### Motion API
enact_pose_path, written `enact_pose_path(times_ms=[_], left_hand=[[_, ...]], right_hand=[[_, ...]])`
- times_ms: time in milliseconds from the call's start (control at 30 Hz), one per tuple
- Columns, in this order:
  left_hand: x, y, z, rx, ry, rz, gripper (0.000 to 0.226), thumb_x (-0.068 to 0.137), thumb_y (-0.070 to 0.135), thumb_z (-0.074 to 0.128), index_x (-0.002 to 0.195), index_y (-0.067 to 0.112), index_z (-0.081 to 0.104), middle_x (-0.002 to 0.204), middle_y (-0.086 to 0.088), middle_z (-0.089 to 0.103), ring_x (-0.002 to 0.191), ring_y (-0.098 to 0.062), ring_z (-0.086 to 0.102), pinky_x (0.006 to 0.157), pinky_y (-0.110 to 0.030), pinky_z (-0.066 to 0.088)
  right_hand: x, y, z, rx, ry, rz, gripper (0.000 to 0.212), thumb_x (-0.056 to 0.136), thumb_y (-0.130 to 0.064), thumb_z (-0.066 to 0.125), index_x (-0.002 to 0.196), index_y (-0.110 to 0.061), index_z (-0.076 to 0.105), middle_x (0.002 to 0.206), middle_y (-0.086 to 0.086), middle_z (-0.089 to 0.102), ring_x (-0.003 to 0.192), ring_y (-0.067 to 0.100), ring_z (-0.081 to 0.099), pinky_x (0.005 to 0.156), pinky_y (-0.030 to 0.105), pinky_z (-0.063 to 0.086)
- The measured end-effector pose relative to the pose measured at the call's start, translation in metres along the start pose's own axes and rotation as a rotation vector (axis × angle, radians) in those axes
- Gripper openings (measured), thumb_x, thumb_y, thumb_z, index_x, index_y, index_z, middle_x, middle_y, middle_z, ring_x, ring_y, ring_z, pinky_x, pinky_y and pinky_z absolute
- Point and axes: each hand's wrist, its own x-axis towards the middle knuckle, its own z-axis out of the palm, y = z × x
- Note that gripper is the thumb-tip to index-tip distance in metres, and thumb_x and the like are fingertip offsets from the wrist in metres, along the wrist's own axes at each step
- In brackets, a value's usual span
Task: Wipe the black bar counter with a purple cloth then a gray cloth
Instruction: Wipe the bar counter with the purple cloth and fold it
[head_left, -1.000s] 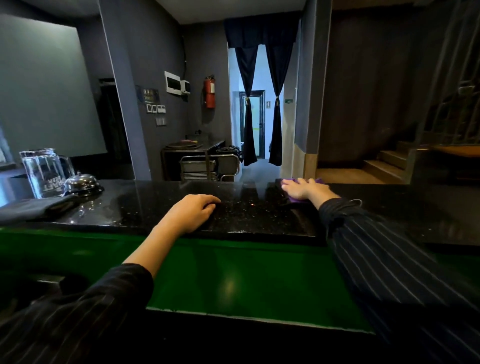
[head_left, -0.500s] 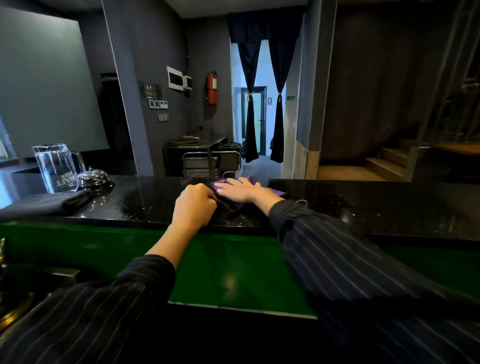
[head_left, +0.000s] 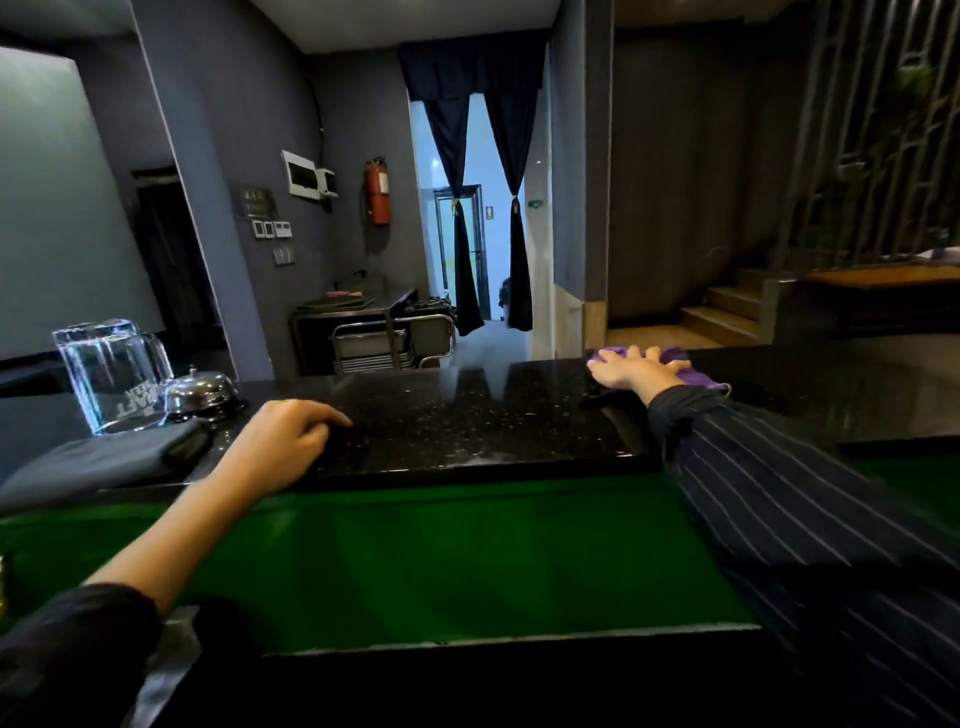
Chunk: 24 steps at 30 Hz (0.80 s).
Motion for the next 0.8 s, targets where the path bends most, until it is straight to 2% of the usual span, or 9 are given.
enact_pose_path(times_ms=[100, 200, 333, 433, 533, 600, 667, 733, 800], left_hand=[[0.004, 0.0, 0.005, -0.049, 0.057, 0.014, 0.046, 0.07, 0.015, 0.039, 0.096, 0.02, 0.077, 0.101, -0.011, 0.076, 0.096, -0.03, 0.068, 0.084, -0.033, 0.049], [0.007, -0.006, 0.008, -0.057, 0.039, 0.001, 0.046, 0.071, 0.006, 0.045, 0.099, 0.025, 0.076, 0.108, -0.007, 0.074, 0.105, -0.03, 0.065, 0.091, -0.035, 0.05], [0.009, -0.018, 0.009, -0.082, 0.05, -0.006, 0.046, 0.071, 0.001, 0.047, 0.098, 0.023, 0.076, 0.107, -0.008, 0.074, 0.106, -0.03, 0.064, 0.094, -0.034, 0.049], [0.008, -0.025, -0.001, -0.224, 0.091, -0.038, 0.041, 0.067, 0.008, 0.043, 0.088, 0.012, 0.078, 0.093, -0.013, 0.076, 0.094, -0.029, 0.067, 0.083, -0.022, 0.044], [-0.014, -0.042, -0.009, -0.219, 0.157, -0.051, 0.037, 0.075, 0.009, 0.044, 0.09, 0.012, 0.078, 0.083, -0.016, 0.076, 0.081, -0.032, 0.068, 0.067, -0.025, 0.041], [-0.041, -0.058, -0.004, -0.091, 0.275, -0.008, 0.04, 0.079, 0.024, 0.04, 0.097, 0.017, 0.075, 0.092, -0.009, 0.076, 0.088, -0.028, 0.069, 0.073, -0.031, 0.047], [-0.065, -0.069, 0.008, -0.014, 0.331, 0.022, 0.045, 0.086, 0.034, 0.031, 0.106, 0.021, 0.069, 0.108, 0.0, 0.073, 0.103, -0.021, 0.066, 0.088, -0.035, 0.041], [-0.074, -0.07, 0.019, 0.014, 0.336, 0.022, 0.047, 0.091, 0.037, 0.026, 0.114, 0.021, 0.064, 0.118, 0.003, 0.068, 0.115, -0.018, 0.059, 0.096, -0.032, 0.03], [-0.075, -0.069, 0.023, 0.007, 0.324, 0.01, 0.049, 0.092, 0.038, 0.024, 0.115, 0.018, 0.063, 0.121, -0.001, 0.066, 0.117, -0.019, 0.057, 0.099, -0.031, 0.027]], right_hand=[[0.002, -0.06, 0.008, 0.019, 0.0, -0.055, 0.073, 0.091, -0.068, 0.019, 0.154, -0.031, 0.015, 0.164, 0.007, 0.009, 0.149, 0.04, 0.0, 0.112, 0.071, -0.002], [-0.008, -0.145, 0.027, 0.007, 0.005, -0.209, 0.08, 0.087, -0.074, 0.023, 0.154, -0.03, 0.018, 0.163, 0.006, 0.014, 0.148, 0.041, 0.005, 0.11, 0.074, 0.001], [-0.07, -0.257, 0.038, 0.018, -0.011, -0.5, 0.065, 0.093, -0.066, 0.02, 0.152, -0.039, 0.017, 0.164, 0.002, 0.011, 0.149, 0.037, 0.005, 0.11, 0.072, 0.001], [-0.102, -0.29, 0.04, -0.009, -0.085, -0.648, 0.064, 0.093, -0.065, 0.024, 0.152, -0.044, 0.011, 0.165, 0.0, 0.004, 0.15, 0.037, -0.002, 0.111, 0.071, -0.003], [-0.115, -0.274, 0.041, 0.025, -0.077, -0.689, 0.057, 0.096, -0.061, 0.018, 0.151, -0.047, 0.014, 0.165, -0.005, 0.007, 0.151, 0.034, 0.002, 0.113, 0.068, -0.001], [-0.12, -0.255, 0.038, 0.027, -0.051, -0.68, 0.054, 0.098, -0.058, 0.017, 0.151, -0.047, 0.014, 0.164, -0.006, 0.01, 0.151, 0.032, 0.004, 0.112, 0.067, 0.001], [-0.123, -0.234, 0.036, 0.034, -0.026, -0.605, 0.057, 0.097, -0.059, 0.015, 0.152, -0.044, 0.014, 0.165, -0.006, 0.009, 0.151, 0.033, 0.004, 0.113, 0.068, 0.001], [-0.128, -0.216, 0.035, 0.061, 0.002, -0.452, 0.06, 0.096, -0.058, 0.016, 0.153, -0.039, 0.014, 0.165, -0.003, 0.008, 0.15, 0.034, 0.002, 0.114, 0.068, 0.0], [-0.139, -0.206, 0.033, 0.039, 0.026, -0.256, 0.059, 0.098, -0.052, 0.022, 0.154, -0.035, 0.015, 0.165, 0.002, 0.007, 0.15, 0.037, 0.001, 0.113, 0.07, 0.002]])
